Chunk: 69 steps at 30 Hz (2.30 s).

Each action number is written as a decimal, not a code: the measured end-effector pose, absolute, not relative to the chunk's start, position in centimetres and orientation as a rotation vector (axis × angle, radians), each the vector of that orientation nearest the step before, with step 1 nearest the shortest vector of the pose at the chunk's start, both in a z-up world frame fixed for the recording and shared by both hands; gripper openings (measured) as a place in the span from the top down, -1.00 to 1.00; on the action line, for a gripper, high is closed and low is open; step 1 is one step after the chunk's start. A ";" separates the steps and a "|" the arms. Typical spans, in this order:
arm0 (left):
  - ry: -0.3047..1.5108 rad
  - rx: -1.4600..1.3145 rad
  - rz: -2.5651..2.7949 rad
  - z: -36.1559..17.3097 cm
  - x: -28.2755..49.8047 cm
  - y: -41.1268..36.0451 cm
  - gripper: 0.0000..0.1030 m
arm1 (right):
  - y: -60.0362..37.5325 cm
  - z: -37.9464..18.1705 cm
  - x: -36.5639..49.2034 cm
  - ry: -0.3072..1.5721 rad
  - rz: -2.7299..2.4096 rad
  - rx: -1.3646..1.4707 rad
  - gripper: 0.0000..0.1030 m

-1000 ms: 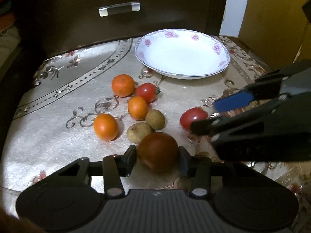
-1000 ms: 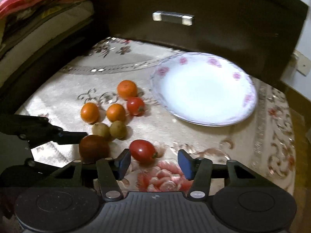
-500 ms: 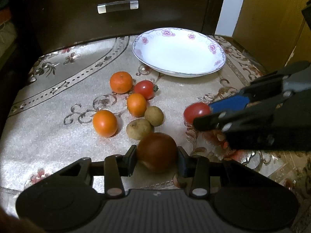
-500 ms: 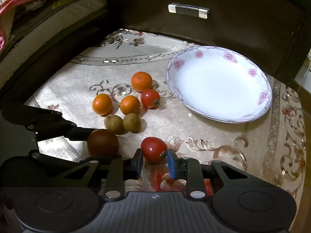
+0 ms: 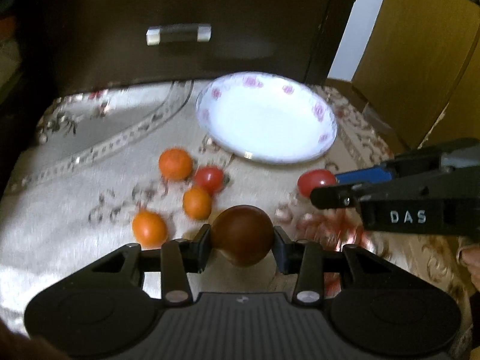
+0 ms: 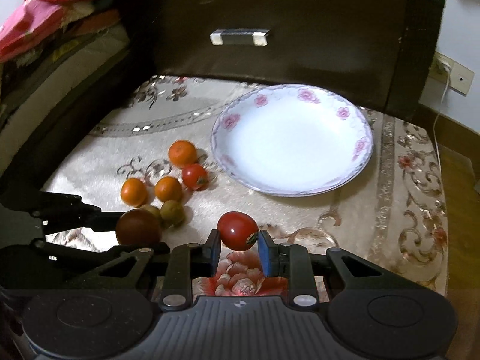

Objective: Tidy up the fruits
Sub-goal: 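Carry both tomatoes into the white bowl and open both tools, then grasp a small tan fruit with the right tool while the left tool withdraws from the bowl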

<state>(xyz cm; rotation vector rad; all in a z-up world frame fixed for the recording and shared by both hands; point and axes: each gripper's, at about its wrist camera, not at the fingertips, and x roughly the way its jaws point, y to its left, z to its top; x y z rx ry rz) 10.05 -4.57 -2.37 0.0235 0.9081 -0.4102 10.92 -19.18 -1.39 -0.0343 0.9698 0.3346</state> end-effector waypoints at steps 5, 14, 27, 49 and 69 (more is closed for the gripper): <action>0.857 0.038 -0.424 -1.1 12.3 -6.2 0.09 | -20.1 -0.5 11.8 0.936 0.304 -0.008 0.56; 0.828 0.055 -0.401 -1.0 16.1 -8.0 0.09 | -21.6 0.4 15.1 0.884 0.235 0.027 0.55; 0.844 0.073 -0.380 -2.7 19.4 -9.3 0.10 | -22.5 -1.9 18.3 0.932 0.193 0.016 0.48; 0.827 0.101 -0.374 -1.3 18.6 -9.0 -0.07 | -22.9 -1.7 18.5 0.904 0.160 0.025 0.32; 0.810 0.096 -0.332 2.9 14.5 -4.6 -0.17 | -22.6 1.7 16.1 0.814 0.185 0.078 0.26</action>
